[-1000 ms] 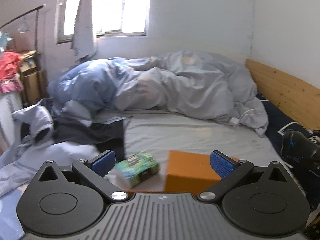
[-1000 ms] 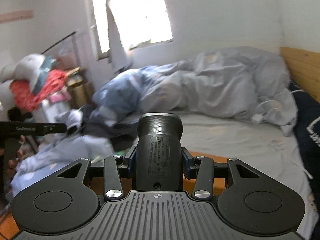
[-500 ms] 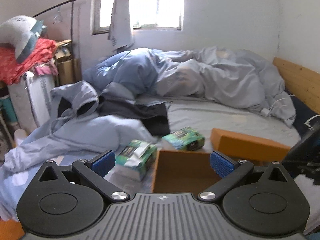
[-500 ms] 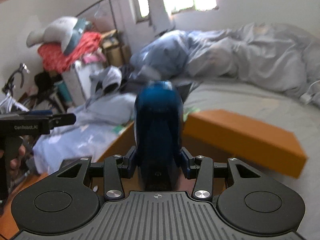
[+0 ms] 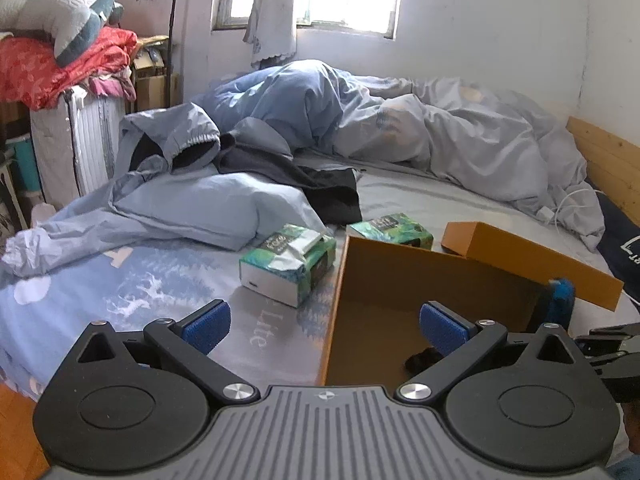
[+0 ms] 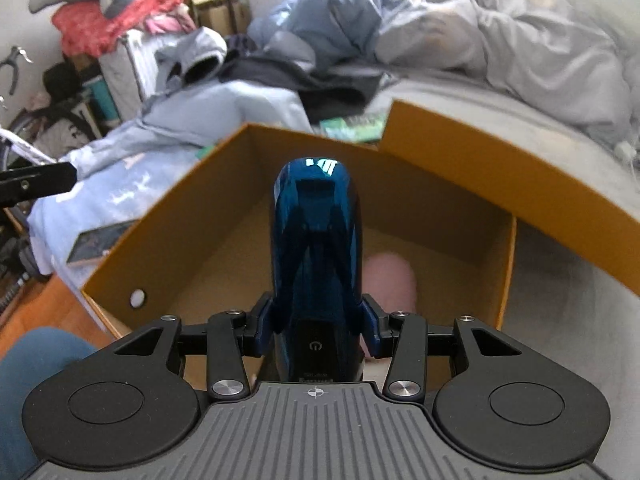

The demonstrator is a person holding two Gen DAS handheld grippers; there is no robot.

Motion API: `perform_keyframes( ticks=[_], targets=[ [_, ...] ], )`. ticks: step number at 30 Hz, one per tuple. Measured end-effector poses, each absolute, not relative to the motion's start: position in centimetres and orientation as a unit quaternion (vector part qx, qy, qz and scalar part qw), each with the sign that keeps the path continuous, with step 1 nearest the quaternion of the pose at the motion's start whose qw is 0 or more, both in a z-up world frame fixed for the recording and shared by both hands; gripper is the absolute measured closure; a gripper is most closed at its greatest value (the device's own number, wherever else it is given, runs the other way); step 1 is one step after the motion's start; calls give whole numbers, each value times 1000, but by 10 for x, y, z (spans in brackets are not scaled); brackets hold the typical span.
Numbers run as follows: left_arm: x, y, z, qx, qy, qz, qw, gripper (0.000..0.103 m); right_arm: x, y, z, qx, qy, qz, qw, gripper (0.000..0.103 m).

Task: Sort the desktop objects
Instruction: 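Lower the shaver into the orange box and open the right gripper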

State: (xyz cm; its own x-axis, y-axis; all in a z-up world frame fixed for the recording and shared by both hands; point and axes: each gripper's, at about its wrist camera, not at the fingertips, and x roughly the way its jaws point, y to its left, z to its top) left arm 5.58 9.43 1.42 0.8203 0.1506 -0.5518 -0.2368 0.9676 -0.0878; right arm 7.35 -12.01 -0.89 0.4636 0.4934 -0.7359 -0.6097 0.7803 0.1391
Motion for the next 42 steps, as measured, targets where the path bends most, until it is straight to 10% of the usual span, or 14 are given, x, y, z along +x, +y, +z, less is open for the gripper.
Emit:
perform_keyframes(
  ticks=[42],
  targets=[
    [57,62,-9,-24,283,76,956,0,91,-100,-67,-244,450,224,830,54]
  ],
)
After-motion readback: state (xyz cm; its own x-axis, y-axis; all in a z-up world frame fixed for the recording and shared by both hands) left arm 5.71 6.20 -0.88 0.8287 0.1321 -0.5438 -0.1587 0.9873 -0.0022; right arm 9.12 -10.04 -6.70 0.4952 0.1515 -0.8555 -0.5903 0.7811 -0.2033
